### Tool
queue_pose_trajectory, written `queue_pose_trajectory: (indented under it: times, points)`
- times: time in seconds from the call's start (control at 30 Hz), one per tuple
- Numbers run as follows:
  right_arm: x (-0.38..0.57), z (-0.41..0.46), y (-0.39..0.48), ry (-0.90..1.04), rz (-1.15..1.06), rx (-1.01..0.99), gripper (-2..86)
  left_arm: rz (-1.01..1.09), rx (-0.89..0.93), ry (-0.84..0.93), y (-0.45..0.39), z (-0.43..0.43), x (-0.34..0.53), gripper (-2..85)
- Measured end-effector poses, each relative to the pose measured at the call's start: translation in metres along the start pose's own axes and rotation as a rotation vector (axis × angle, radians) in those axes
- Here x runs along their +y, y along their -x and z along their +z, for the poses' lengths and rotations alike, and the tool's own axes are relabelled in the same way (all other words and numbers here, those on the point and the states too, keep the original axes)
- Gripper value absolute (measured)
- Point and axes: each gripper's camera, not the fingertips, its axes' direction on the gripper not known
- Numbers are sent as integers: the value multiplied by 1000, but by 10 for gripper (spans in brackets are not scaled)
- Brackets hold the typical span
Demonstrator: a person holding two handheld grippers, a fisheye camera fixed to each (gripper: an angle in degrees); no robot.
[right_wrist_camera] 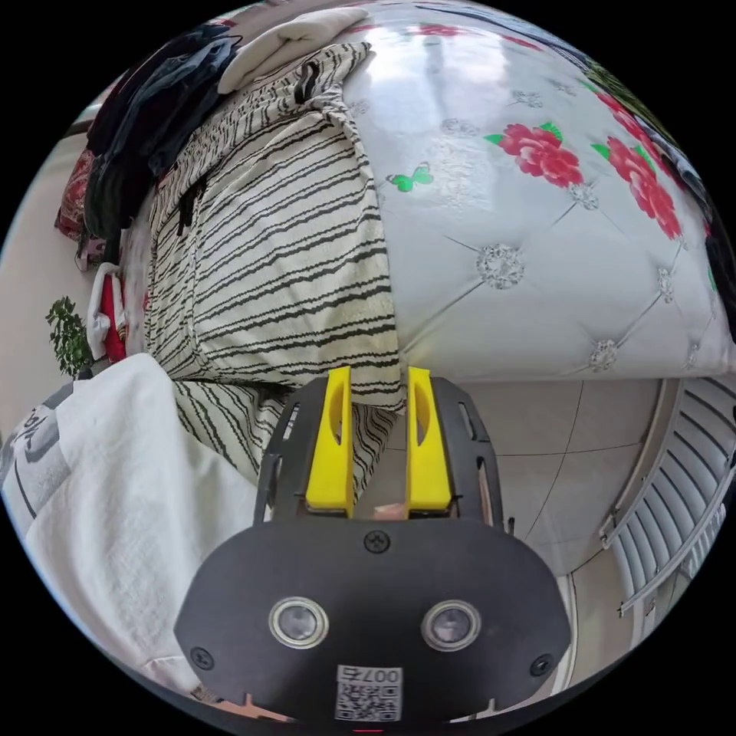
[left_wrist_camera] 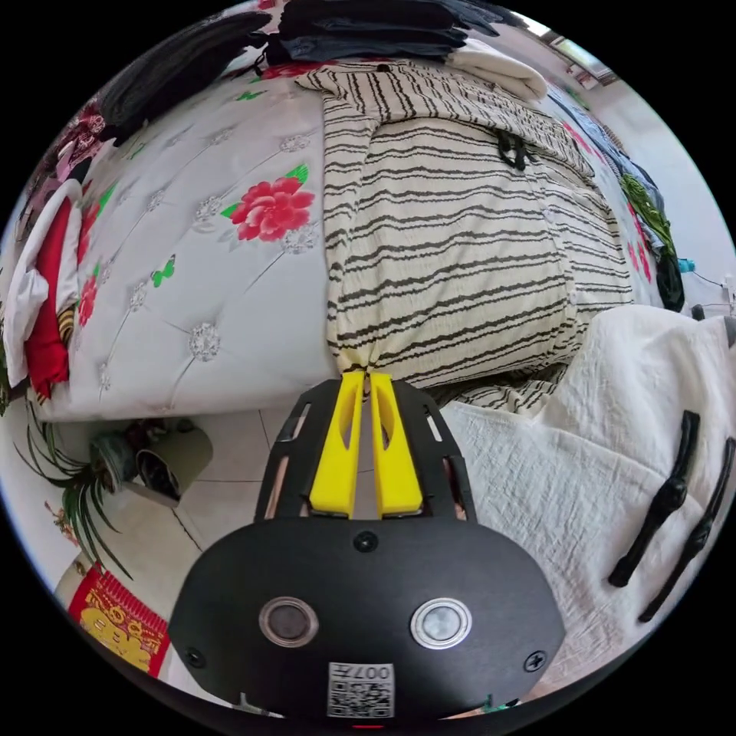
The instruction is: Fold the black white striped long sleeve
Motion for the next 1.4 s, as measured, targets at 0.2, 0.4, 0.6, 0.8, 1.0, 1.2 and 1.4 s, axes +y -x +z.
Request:
queue_pose_trajectory:
  times: [0.2,0.4,0.6,0.8,1.0,1.2,1.4]
  points:
    - [-14,-23,16,-69,-59,-165,5,-27,189,-100,23,-29,-36,-6]
    - [-37,-77,29,-288,-51,-224,12,-115,249,-245,46,-62,-77,33]
    - [-16,-72,16,-244,-16,-262,60,-63,200,-262,53,-80,-33,86]
    - [8,-48,33,-172,-161,-105,62,65,-39,-124,31,-45,9,85]
    - [3,-27,85,-38,-368,137,12,247,-177,-78,11,-46,7,-3]
    - [-15,-108,41,-191,-324,-188,-1,-81,460,-321,138,-104,4,-9]
    - [-21,-211,-28,-498,-229,-551,-3,-211,732,-639,229,-172,15,-10]
